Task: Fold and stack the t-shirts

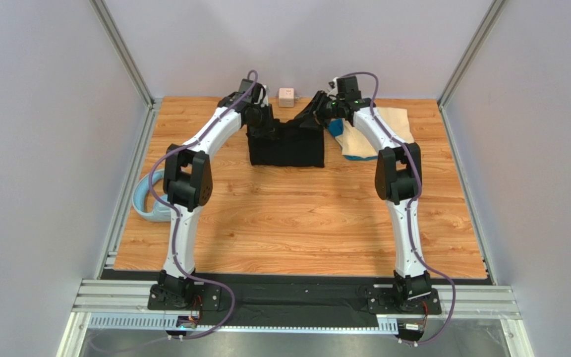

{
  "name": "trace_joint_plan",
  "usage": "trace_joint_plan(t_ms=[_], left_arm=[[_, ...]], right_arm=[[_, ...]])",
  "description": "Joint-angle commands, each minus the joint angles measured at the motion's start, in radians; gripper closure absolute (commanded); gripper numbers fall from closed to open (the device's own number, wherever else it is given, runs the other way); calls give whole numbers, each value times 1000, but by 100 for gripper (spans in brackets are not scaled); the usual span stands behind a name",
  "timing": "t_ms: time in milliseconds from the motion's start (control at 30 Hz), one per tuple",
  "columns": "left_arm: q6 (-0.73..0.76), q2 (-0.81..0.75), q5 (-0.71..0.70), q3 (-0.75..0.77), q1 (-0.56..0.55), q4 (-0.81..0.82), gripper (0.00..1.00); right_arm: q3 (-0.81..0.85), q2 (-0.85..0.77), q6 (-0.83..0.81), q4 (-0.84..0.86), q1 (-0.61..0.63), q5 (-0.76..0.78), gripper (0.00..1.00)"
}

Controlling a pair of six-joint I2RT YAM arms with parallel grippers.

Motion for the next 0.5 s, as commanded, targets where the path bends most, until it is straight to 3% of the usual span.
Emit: trace_joint_plan(t_ms=[0, 267, 467], left_arm=[[18, 41, 13, -2, 6, -9, 70], [2, 181, -58, 172, 8, -24, 69], [-87, 259, 3, 251, 37, 3, 66]], right_arm=[[24, 51, -57, -79, 13, -16, 57], [135, 183, -5, -36, 13, 69, 57], [228, 249, 104, 18, 8, 151, 54]])
